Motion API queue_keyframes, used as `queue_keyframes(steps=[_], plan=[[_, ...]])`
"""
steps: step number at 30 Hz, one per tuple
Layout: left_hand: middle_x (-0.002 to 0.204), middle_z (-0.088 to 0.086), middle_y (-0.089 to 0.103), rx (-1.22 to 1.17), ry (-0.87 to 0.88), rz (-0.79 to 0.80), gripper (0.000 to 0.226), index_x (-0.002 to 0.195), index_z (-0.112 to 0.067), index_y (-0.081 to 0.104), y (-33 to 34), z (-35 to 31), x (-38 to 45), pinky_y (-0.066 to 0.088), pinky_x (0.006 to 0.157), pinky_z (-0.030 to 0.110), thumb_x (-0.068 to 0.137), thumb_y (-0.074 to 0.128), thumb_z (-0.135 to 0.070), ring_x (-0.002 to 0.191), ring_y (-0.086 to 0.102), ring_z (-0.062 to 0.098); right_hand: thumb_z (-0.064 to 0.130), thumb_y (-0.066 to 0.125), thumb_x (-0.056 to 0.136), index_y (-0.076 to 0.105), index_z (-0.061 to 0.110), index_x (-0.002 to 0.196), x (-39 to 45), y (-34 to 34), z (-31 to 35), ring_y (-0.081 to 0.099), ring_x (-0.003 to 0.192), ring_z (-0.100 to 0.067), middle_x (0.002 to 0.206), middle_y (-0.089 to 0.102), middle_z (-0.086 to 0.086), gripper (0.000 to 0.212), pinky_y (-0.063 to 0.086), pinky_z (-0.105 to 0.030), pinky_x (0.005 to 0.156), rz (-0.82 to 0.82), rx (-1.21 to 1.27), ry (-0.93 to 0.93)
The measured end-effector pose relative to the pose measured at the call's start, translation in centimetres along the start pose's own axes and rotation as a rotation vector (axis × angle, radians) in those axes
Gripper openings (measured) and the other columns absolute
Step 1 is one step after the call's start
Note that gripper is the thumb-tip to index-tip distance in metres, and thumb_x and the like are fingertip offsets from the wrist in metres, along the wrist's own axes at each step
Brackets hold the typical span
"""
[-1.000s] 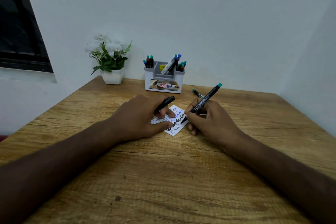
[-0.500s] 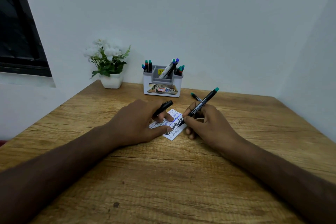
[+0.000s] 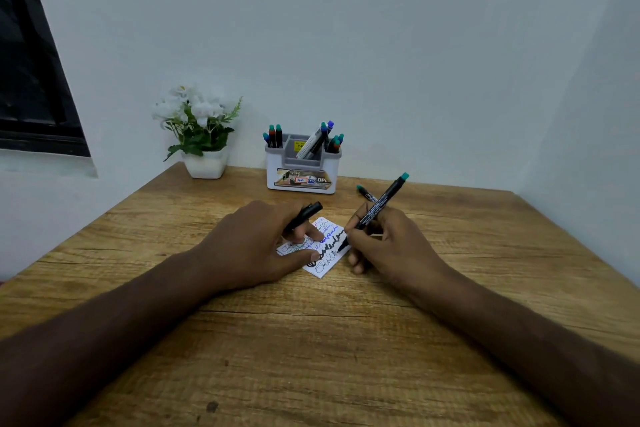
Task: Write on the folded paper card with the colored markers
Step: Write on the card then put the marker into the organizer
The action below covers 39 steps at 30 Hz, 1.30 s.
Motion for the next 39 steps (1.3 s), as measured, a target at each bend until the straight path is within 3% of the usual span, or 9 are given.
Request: queue_keyframes(steps=[4, 9, 12, 19, 23, 25, 27, 31, 39], plan=[[0.096, -0.028, 0.069, 0.001, -0.012, -0.008, 0.031, 0.098, -0.044, 0.052, 0.1, 0.3, 0.1, 0.053, 0.064, 0.030, 0.085, 0.069, -0.066, 0.093, 0.066, -0.006, 0.008, 0.060, 0.103, 0.064, 0.006, 0.104, 0.0, -0.2, 0.0, 0.069, 0.054, -0.014, 0.066, 0.072, -0.008, 0.004, 0.058, -0.023, 0.056, -0.013, 0.021, 0.005], [0.098, -0.037, 0.066, 0.000, -0.022, 0.003, 0.029, 0.103, -0.045, 0.055, 0.2, 0.3, 0.0, 0.041, 0.061, 0.021, 0.086, 0.072, -0.062, 0.090, 0.062, -0.012, 0.007, 0.059, 0.103, 0.063, 0.006, 0.104, 0.0, -0.2, 0.2, 0.071, 0.055, -0.016, 0.069, 0.074, -0.011, 0.004, 0.058, -0.024, 0.057, -0.012, -0.025, -0.022], [0.103, -0.039, 0.066, 0.009, -0.017, 0.012, 0.028, 0.101, -0.047, 0.052, 0.2, 0.3, 0.0, 0.045, 0.062, 0.025, 0.087, 0.071, -0.063, 0.093, 0.063, -0.009, 0.007, 0.060, 0.101, 0.064, 0.005, 0.098, 0.0, -0.1, 0.2, 0.068, 0.052, -0.014, 0.064, 0.072, -0.008, 0.005, 0.056, -0.023, 0.054, -0.009, -0.042, -0.014], [0.111, -0.031, 0.071, 0.031, -0.010, 0.019, 0.031, 0.090, -0.051, 0.042, 0.4, 0.5, 0.0, 0.058, 0.070, 0.038, 0.086, 0.066, -0.070, 0.103, 0.066, -0.003, 0.002, 0.067, 0.098, 0.067, 0.006, 0.092, 0.3, -2.8, -0.4, 0.067, 0.064, -0.021, 0.071, 0.072, -0.011, 0.007, 0.060, -0.033, 0.066, -0.255, 0.419, -0.004], [0.108, -0.033, 0.070, 0.039, -0.025, 0.028, 0.031, 0.093, -0.044, 0.047, 0.4, 0.7, 0.0, 0.056, 0.069, 0.035, 0.087, 0.065, -0.069, 0.103, 0.065, -0.005, -0.005, 0.067, 0.094, 0.071, 0.002, 0.096, 0.8, -4.1, -0.6, 0.074, 0.078, -0.027, 0.094, 0.078, -0.024, 0.008, 0.065, -0.040, 0.080, -0.319, 0.476, -0.039], [0.107, -0.032, 0.070, 0.046, -0.018, 0.034, 0.029, 0.089, -0.041, 0.047, 0.3, 0.4, 0.0, 0.048, 0.062, 0.026, 0.091, 0.065, -0.064, 0.096, 0.063, -0.008, -0.002, 0.059, 0.099, 0.072, 0.000, 0.091, 0.8, -4.0, -0.6, 0.076, 0.082, -0.029, 0.095, 0.076, -0.025, 0.016, 0.065, -0.037, 0.077, -0.298, 0.554, -0.034], [0.100, -0.026, 0.071, 0.058, -0.005, 0.026, 0.025, 0.090, -0.041, 0.049, 0.1, 0.0, 0.0, 0.043, 0.059, 0.025, 0.098, 0.055, -0.064, 0.087, 0.062, -0.005, -0.001, 0.054, 0.102, 0.074, -0.001, 0.089, 0.7, -3.7, -0.3, 0.077, 0.084, -0.031, 0.094, 0.076, -0.024, 0.024, 0.066, -0.034, 0.074, -0.270, 0.611, -0.043], [0.103, -0.019, 0.070, 0.045, -0.039, 0.050, 0.052, 0.115, -0.041, 0.059, 0.0, -0.1, -0.2, 0.052, 0.071, 0.039, 0.100, 0.020, -0.071, 0.086, 0.061, 0.003, -0.001, 0.058, 0.102, 0.077, 0.000, 0.099, 0.2, -3.7, 1.0, 0.074, 0.075, -0.026, 0.084, 0.075, -0.021, 0.019, 0.065, -0.031, 0.070, -0.240, 0.602, -0.150], [0.109, -0.020, 0.070, 0.083, -0.019, 0.057, 0.042, 0.114, -0.041, 0.055, 0.2, 0.0, -0.2, 0.052, 0.074, 0.039, 0.107, 0.019, -0.062, 0.088, 0.060, 0.003, 0.001, 0.066, 0.098, 0.075, 0.000, 0.097, 0.0, -3.7, 1.3, 0.071, 0.067, -0.023, 0.076, 0.074, -0.014, 0.009, 0.064, -0.031, 0.067, -0.257, 0.578, -0.222]])
Point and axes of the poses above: each hand's wrist, its own x-axis towards the middle knuckle, its own y-axis out of the palm, z = x × y, the point moved 7 cm from there along x, towards the middle knuckle
